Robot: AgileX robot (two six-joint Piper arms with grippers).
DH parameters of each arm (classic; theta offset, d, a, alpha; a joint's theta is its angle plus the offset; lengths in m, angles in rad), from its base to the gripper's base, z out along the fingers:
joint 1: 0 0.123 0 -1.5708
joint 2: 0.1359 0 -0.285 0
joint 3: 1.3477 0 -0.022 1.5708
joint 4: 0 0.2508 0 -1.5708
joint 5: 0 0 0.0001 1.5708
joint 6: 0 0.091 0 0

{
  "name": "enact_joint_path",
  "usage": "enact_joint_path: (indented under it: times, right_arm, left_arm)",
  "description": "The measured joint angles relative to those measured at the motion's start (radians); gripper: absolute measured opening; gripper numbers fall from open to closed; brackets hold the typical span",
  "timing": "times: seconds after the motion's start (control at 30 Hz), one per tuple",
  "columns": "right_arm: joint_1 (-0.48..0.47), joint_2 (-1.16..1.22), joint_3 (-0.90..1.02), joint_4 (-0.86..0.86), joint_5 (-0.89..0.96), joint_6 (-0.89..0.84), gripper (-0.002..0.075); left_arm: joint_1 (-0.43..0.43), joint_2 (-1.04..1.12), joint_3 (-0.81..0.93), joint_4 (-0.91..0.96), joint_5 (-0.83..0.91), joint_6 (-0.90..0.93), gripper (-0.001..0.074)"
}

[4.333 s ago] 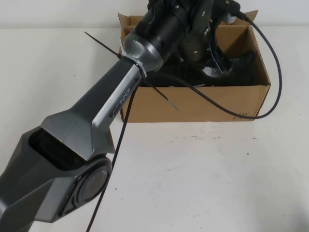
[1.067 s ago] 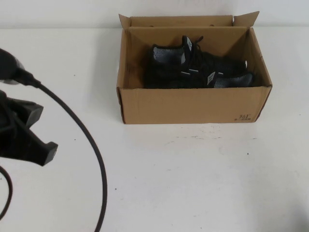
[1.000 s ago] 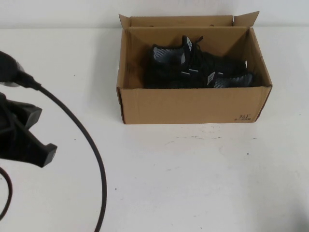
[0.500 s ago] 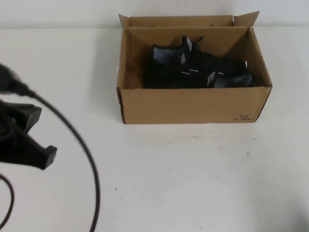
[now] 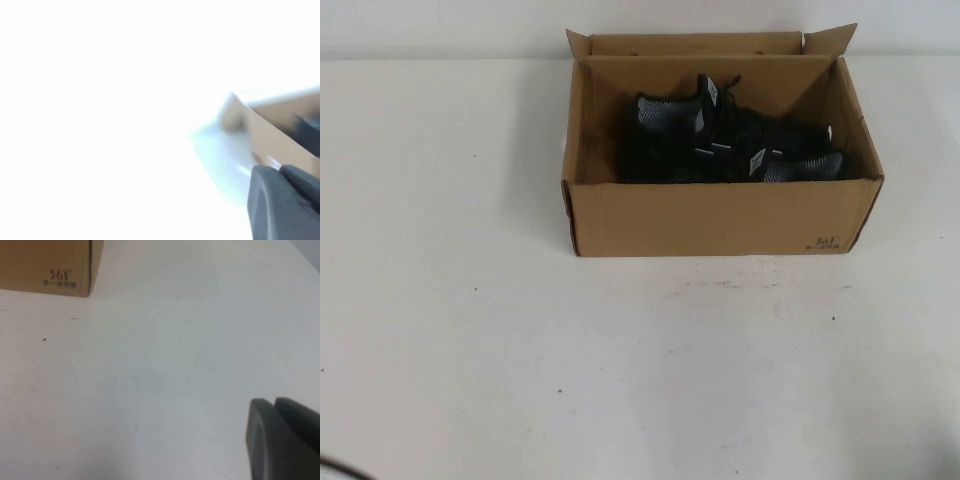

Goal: Put shoes into padded shoe box

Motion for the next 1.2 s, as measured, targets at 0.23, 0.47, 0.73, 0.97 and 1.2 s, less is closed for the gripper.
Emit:
enact_joint_path:
  times: [0.23,0.47,0.73,0.97,1.2]
  right_arm:
    - [0.0,0.0,0.0,0.0,0.0,0.0,-0.0008]
    - [0.0,0.0,0.0,0.0,0.0,0.0,-0.0008]
    - [0.0,0.0,0.0,0.0,0.0,0.0,-0.0008]
    - [0.0,0.0,0.0,0.0,0.0,0.0,-0.0008]
    - [0.0,0.0,0.0,0.0,0.0,0.0,-0.0008]
  left_arm:
    - [0.179,-0.272,0.223,-0.113,-0.11,0.04,-0.0003]
    - [0.205,-0.373,0.3,-0.33,0.021,0.193,-0.0003]
    - [0.205,-0.374,0.302,-0.342,0.372,0.208,-0.0004]
    - [0.205,-0.374,0.302,-0.338,0.413,0.21,-0.0004]
    - [0.205,-0.374,0.302,-0.337,0.415,0.21,-0.0003]
